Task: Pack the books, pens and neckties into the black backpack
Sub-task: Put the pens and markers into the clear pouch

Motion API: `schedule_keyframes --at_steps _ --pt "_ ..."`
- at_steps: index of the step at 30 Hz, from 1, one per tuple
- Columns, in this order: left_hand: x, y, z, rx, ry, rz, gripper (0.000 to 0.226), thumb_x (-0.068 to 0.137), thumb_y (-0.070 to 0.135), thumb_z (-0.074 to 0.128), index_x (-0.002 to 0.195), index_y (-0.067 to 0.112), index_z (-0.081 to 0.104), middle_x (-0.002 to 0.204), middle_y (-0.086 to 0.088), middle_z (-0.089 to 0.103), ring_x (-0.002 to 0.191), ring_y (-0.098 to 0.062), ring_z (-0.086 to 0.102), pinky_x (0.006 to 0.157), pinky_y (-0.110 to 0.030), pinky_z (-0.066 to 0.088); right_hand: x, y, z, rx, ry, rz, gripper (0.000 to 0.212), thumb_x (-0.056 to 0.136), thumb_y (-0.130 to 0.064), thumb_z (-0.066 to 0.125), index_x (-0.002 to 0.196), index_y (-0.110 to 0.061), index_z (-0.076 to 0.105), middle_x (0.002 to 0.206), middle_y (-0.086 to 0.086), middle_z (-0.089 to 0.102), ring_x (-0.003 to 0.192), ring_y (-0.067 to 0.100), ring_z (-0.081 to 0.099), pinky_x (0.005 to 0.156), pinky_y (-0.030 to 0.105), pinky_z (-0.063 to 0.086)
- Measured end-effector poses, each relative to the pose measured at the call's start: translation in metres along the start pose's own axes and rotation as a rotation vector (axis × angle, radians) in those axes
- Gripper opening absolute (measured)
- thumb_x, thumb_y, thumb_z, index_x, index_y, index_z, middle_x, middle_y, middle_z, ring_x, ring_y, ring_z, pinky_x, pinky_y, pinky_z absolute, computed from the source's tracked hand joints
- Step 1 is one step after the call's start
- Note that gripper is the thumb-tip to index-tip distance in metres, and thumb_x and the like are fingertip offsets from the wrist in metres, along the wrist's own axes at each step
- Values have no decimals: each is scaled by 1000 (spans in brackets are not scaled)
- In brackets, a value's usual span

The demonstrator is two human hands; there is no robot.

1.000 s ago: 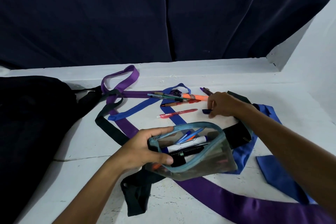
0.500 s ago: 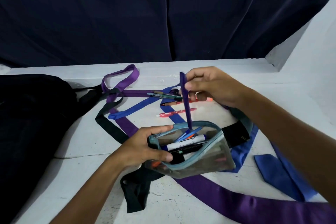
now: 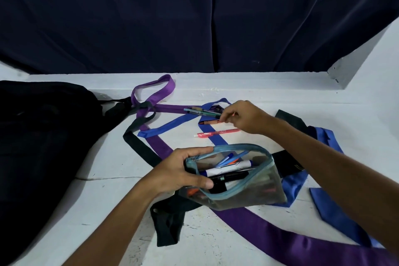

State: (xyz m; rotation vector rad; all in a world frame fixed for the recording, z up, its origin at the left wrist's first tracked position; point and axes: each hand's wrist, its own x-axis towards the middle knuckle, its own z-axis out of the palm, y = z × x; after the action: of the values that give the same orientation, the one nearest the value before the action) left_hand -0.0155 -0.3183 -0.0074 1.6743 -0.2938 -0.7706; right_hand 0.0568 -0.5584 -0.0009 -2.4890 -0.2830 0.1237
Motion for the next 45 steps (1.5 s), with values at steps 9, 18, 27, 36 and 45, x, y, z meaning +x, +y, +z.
schedule_keyframes --at_steps 9,18,27,36,45 --pt "-1 -1 3 -45 5 -8 73 67 -19 74 131 12 58 113 -3 72 90 -7 71 64 -17 54 12 29 20 -267 -171 37 16 90 -16 65 101 -13 75 105 2 71 97 21 62 79 29 45" --pt "0 -4 5 -58 9 16 74 60 -10 79 127 16 61 112 1 73 103 -11 69 75 -21 55 -29 -4 -16 549 -2 45 7 87 1 66 92 5 69 85 16 74 57 10 59 50 17 38" --pt "-5 -1 4 -34 -2 23 73 59 -9 80 125 14 61 112 -4 73 106 -16 69 76 -25 56 -72 -45 -23 -80 -360 -42 7 83 -14 72 84 -16 79 112 -2 66 107 11 56 90 20 41" --pt "-6 -1 4 -10 -17 43 74 59 -13 80 121 22 62 110 6 74 107 -9 68 79 -18 54 -56 -40 -31 -144 -396 -3 10 87 -16 67 85 -16 77 98 -11 71 98 7 61 92 31 47" --pt "-3 -3 1 -6 -12 7 77 61 -15 80 127 19 60 114 1 73 108 -12 68 79 -20 54 22 64 1 -273 53 244 27 93 -18 59 118 -12 68 115 9 67 99 24 61 79 33 52"
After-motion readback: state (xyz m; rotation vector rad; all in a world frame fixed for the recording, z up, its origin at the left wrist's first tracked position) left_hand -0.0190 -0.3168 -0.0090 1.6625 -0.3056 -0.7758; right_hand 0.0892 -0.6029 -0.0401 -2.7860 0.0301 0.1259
